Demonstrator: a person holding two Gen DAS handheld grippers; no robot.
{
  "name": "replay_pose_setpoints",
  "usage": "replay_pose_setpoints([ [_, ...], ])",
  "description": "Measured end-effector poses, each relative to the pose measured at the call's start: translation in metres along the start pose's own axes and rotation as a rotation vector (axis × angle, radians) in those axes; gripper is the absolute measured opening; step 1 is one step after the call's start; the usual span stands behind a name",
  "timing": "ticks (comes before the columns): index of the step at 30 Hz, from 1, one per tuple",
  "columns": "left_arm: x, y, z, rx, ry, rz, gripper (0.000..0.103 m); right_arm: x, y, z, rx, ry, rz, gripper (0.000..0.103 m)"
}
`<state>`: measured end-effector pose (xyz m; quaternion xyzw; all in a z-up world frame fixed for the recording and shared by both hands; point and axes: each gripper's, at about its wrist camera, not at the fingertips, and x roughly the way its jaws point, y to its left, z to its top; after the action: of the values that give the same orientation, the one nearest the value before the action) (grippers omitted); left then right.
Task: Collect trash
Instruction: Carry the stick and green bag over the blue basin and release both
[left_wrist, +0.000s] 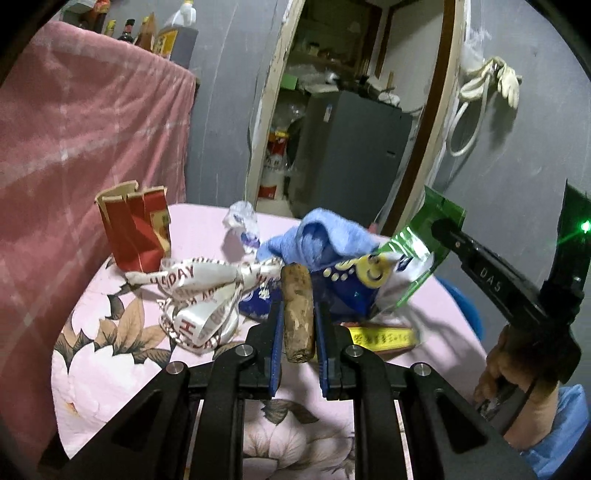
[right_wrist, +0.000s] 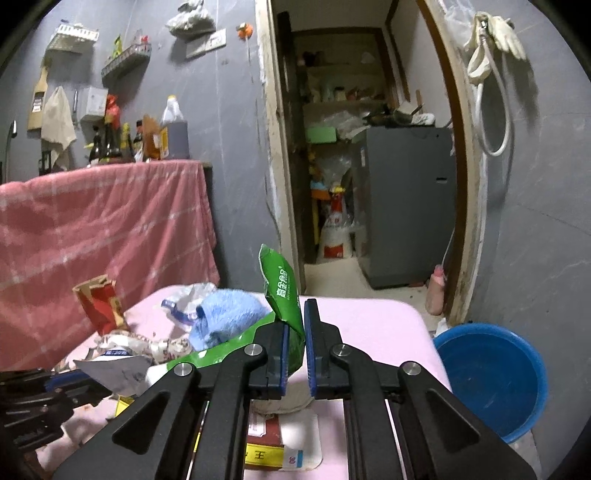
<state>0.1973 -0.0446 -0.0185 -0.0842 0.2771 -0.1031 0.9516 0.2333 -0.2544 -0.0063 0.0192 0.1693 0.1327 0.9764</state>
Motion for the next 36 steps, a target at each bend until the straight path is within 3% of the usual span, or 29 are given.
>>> replay_pose_setpoints([
  [19,-0.013,-0.039,0.047,-0.002,-0.227,-0.043,0.013,-0.028,-0.026,0.041,-0.015,-0.220,-0.113,0.005],
  [29,0.019,-0.107,0.075,0.045,-0.310,-0.118,0.013,-0.047,-0.083,0.062,-0.002,-0.316,-0.235,0.005],
  [36,0.058,-0.175,0.081,0.087,-0.336,-0.181,0.013,-0.058,-0.144,0.057,0.005,-0.314,-0.368,0.005],
])
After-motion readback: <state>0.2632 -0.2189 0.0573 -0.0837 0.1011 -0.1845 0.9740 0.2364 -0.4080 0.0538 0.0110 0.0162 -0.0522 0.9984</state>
